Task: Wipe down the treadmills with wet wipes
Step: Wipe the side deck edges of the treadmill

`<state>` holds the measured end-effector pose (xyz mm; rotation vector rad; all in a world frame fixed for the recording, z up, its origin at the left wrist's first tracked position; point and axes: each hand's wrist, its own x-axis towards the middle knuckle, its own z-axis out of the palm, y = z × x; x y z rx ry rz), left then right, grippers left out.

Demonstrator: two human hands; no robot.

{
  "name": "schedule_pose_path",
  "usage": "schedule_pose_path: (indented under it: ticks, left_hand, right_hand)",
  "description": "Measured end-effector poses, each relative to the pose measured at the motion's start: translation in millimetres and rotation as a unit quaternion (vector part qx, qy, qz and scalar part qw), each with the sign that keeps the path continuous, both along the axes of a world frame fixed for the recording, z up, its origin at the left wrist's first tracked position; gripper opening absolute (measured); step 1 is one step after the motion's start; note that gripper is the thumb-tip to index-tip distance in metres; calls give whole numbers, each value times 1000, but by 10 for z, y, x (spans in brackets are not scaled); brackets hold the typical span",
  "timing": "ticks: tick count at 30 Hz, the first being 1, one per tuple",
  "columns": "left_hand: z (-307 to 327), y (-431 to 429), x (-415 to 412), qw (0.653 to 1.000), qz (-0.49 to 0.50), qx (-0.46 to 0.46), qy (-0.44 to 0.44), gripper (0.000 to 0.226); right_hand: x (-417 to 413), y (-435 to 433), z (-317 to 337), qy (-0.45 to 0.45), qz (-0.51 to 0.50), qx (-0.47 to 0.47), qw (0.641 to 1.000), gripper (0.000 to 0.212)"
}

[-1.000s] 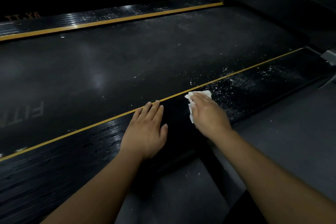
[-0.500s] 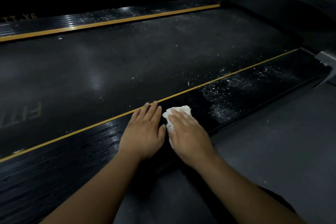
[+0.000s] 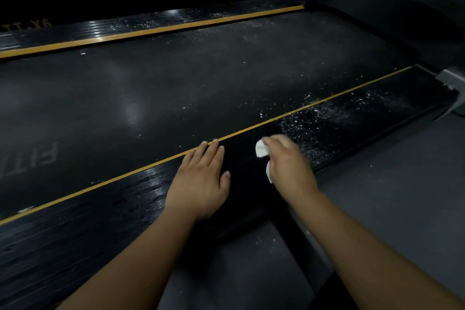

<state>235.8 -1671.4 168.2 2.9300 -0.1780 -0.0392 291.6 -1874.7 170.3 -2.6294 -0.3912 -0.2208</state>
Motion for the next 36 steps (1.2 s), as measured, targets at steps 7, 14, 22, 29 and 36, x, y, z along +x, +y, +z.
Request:
schedule_pose_path:
  ticks: [7, 14, 22, 29, 36]
  left_hand:
    - [-8, -1, 7, 1000, 3, 2, 0, 82]
    - [-8, -3, 0, 1000, 4, 3, 2, 78]
    - [2, -15, 7, 1000, 2, 7, 1, 82]
    - [-31, -9, 16, 1000, 0, 6, -4, 84]
    - [0, -6, 3, 1000, 0, -8, -7, 84]
  right_hand:
    - [-240, 206, -105, -42, 9, -83, 996, 39]
    - [-261, 175, -128, -22, 23, -154, 988, 38]
    - [-150, 414, -31, 46, 27, -126, 991, 69]
    - [34, 24, -44, 48, 10, -145, 988, 64]
    - [-368, 149, -58, 13, 139, -142, 980, 62]
